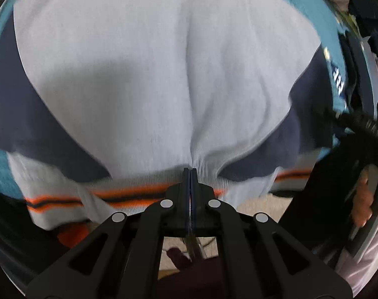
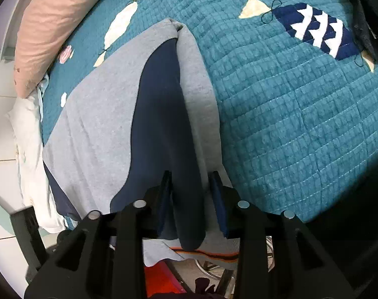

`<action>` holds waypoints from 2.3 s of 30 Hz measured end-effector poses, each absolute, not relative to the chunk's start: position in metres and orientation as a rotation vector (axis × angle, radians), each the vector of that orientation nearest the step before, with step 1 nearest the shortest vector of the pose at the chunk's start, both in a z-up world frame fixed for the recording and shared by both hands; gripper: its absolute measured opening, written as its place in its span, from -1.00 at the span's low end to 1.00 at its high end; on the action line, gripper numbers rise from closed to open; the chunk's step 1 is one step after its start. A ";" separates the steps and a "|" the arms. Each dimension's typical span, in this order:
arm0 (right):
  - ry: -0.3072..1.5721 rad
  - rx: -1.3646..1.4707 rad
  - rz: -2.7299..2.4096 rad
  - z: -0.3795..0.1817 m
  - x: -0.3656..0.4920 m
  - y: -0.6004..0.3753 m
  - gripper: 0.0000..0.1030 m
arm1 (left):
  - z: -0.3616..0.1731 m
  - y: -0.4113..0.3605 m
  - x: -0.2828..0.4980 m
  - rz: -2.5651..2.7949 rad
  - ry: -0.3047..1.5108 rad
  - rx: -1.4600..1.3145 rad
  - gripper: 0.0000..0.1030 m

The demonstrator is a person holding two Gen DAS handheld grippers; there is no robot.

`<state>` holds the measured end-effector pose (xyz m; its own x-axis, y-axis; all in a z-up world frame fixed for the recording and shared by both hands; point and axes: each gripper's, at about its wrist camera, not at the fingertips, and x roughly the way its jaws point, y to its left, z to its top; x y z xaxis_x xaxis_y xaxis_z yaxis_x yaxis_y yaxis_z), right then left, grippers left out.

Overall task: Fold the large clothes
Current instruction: 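Grasp the jacket side edge with the right tool while the left tool pins the jacket, then fold the grasped side edge over the jacket and open the right tool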

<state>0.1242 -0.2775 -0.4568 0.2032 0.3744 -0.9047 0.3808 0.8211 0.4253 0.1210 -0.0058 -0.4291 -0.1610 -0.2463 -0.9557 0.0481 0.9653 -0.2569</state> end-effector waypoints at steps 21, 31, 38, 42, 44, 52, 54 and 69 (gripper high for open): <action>1.394 0.755 0.000 -0.467 0.122 -0.305 -0.04 | -0.432 0.002 0.153 -0.201 1.715 -0.175 -0.94; 1.354 0.899 0.138 -0.476 0.125 -0.311 -0.66 | -0.439 0.008 0.149 -0.208 1.703 -0.179 -0.95; 1.353 0.836 0.118 -0.460 0.123 -0.301 -0.69 | -0.439 0.007 0.143 -0.210 1.693 -0.154 -0.95; 1.328 0.786 0.124 -0.435 0.127 -0.282 -0.70 | -0.439 0.005 0.143 -0.213 1.696 -0.162 -0.95; 1.313 0.754 0.139 -0.416 0.128 -0.270 -0.71 | -0.438 0.005 0.141 -0.217 1.692 -0.159 -0.95; 1.290 0.607 0.246 -0.352 0.134 -0.211 -0.71 | -0.425 0.005 0.140 -0.237 1.662 -0.155 -0.94; 1.287 0.577 0.262 -0.341 0.134 -0.197 -0.71 | -0.410 0.008 0.139 -0.256 1.622 -0.154 -0.93; 1.358 0.304 0.557 -0.306 0.160 -0.014 -0.85 | -0.332 0.139 0.122 -0.045 1.392 -0.246 -0.82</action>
<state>0.1599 -0.0142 -0.3065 0.1100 0.5417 -0.8334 -0.2001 0.8333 0.5152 0.1218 0.1386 -0.3316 0.1812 -0.1760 -0.9676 -0.1127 0.9737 -0.1982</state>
